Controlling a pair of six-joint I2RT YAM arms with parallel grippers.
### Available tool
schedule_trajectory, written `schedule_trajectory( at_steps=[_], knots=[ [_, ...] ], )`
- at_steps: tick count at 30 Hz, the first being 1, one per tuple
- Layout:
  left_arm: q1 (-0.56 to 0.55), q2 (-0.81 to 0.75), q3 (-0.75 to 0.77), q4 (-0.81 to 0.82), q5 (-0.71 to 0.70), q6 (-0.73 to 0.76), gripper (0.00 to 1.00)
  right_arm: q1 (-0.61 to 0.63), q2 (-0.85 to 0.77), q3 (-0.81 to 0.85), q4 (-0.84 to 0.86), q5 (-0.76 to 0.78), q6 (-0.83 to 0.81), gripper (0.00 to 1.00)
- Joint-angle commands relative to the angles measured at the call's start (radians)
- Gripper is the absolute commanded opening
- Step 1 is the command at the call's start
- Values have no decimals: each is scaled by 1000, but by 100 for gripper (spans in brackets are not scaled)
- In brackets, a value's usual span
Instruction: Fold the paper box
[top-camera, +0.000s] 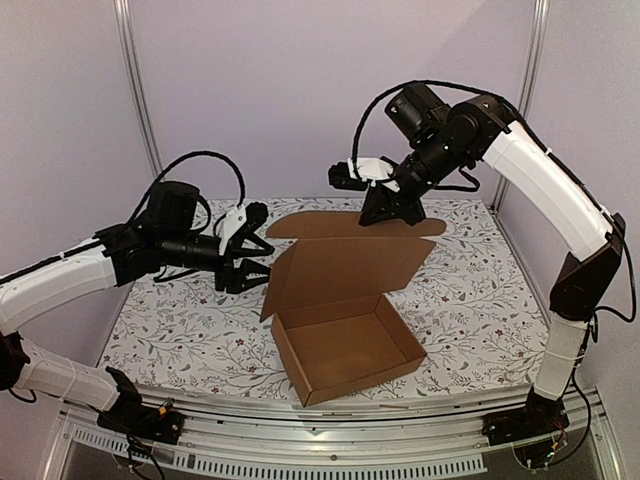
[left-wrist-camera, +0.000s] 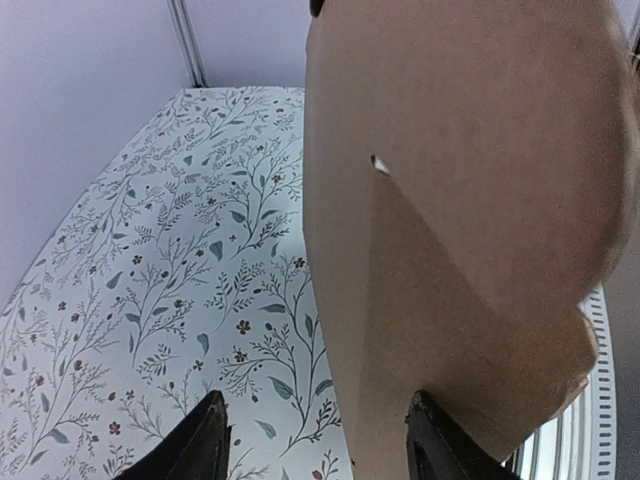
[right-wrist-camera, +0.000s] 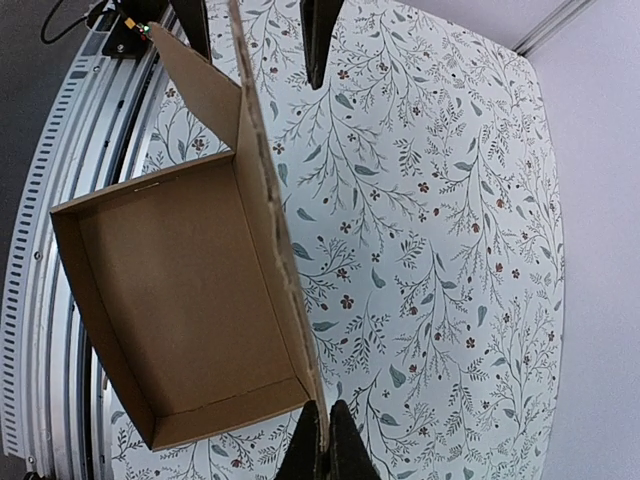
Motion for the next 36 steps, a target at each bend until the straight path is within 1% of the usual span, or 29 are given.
schedule_trajectory(
  at_steps=[1, 4, 8, 14, 19, 22, 26, 28, 30, 36],
  knots=[
    [-23, -30, -29, 6, 135, -22, 63, 0, 27, 21, -194, 3, 49, 0],
    [-23, -42, -42, 9, 151, -30, 64, 0, 25, 21, -184, 4, 53, 0],
    [-27, -1, -36, 41, 161, -59, 63, 1, 25, 25, -177, -7, 61, 0],
    [-62, 63, -38, 166, 95, -96, 55, 0, 22, 26, -183, -37, 59, 0],
    [-110, 110, -30, 235, 46, -96, 51, 1, 18, 26, -192, -65, 50, 0],
    [-121, 129, -30, 262, 34, -99, 48, 1, 15, 26, -201, -74, 41, 0],
    [-127, 141, -50, 357, 14, -111, 42, 1, 10, 26, -226, -113, 15, 0],
    [-130, 139, -81, 420, -17, -126, 42, 1, 7, 26, -244, -143, 1, 0],
    [-130, 134, -119, 492, -55, -135, 46, 0, 1, 26, -256, -162, -21, 0],
    [-133, 182, -136, 564, -22, -149, 47, 0, -19, 38, -289, -215, -43, 0]
  ],
)
